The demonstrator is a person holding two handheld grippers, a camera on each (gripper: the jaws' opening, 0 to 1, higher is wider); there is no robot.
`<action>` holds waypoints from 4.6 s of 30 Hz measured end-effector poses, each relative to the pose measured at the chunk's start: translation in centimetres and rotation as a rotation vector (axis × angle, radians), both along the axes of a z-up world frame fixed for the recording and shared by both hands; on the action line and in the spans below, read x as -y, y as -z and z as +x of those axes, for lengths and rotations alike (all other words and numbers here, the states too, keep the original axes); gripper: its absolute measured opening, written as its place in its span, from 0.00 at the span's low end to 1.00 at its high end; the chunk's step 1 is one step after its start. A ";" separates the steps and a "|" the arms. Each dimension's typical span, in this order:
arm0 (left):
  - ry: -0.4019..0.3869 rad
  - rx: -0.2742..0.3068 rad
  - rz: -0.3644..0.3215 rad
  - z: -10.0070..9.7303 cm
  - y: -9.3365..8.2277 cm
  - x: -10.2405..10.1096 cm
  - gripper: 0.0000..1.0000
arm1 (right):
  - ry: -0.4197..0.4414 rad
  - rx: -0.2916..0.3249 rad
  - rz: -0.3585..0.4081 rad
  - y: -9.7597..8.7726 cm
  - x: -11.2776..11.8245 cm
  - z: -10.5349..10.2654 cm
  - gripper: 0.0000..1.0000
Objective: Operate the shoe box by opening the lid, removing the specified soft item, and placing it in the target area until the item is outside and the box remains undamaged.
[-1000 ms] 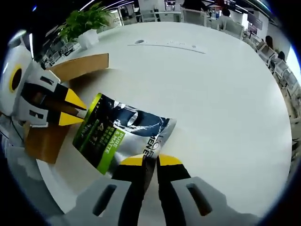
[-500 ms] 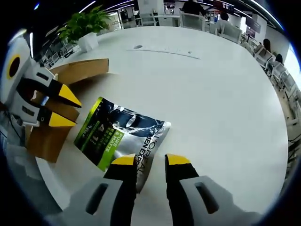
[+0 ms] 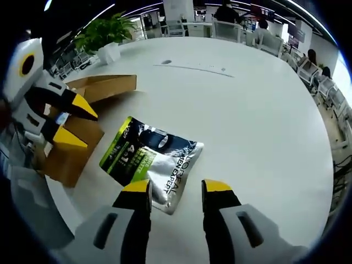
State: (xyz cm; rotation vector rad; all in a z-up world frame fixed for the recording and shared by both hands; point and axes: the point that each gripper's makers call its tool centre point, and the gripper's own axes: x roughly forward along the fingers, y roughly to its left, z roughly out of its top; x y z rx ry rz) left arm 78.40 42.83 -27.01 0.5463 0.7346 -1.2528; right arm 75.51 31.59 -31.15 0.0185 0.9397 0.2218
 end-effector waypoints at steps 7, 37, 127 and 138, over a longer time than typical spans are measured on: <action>-0.024 -0.027 -0.067 -0.6 -1.4 -1.1 0.31 | -0.018 0.042 0.004 -1.9 -0.8 -0.8 0.41; -0.043 0.078 -0.207 -1.6 -6.0 -10.8 0.67 | -0.167 0.243 -0.022 -9.1 -5.6 -3.2 0.73; -0.391 0.170 -0.343 -1.7 -6.5 -32.7 1.00 | -0.570 0.216 0.140 -4.0 -28.8 5.5 0.42; -0.412 0.180 -0.346 -1.6 -6.5 -33.2 0.98 | -0.534 0.157 0.168 -2.0 -30.2 7.2 0.35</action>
